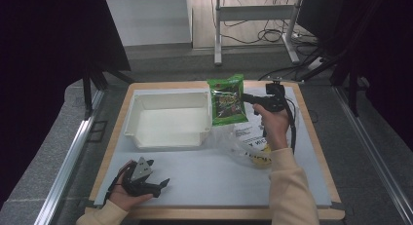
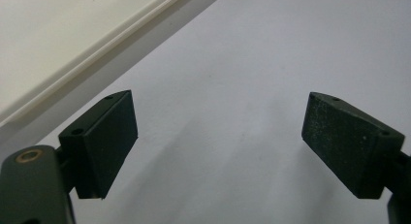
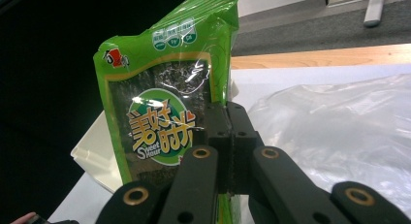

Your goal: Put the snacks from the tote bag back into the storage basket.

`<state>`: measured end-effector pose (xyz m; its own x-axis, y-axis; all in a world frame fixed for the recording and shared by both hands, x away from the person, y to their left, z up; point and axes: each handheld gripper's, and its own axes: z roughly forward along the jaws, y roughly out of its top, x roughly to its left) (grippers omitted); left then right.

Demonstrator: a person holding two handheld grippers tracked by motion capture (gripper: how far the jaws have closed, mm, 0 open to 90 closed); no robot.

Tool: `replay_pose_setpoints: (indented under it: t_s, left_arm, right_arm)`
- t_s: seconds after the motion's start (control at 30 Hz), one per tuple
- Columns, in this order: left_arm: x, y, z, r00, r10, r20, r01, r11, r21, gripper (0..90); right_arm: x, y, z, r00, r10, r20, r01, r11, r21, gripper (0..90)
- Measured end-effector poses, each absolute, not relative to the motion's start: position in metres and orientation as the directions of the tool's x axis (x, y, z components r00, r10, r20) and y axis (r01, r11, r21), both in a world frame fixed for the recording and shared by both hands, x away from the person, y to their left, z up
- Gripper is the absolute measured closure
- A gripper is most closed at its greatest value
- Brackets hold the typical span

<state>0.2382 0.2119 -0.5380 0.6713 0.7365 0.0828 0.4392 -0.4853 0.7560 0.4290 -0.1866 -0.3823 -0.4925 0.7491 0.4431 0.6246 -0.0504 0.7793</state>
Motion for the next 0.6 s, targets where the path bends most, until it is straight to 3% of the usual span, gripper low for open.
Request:
replay_pose_setpoints:
  t_s: [0.6]
  left_arm:
    - [0.238,0.212,-0.538,0.673,0.736,0.081,0.438,-0.484,0.758,12.6]
  right_arm:
    - [0.433,-0.161,-0.381,-0.519,0.729,0.447,0.625,-0.034,0.78,90.0]
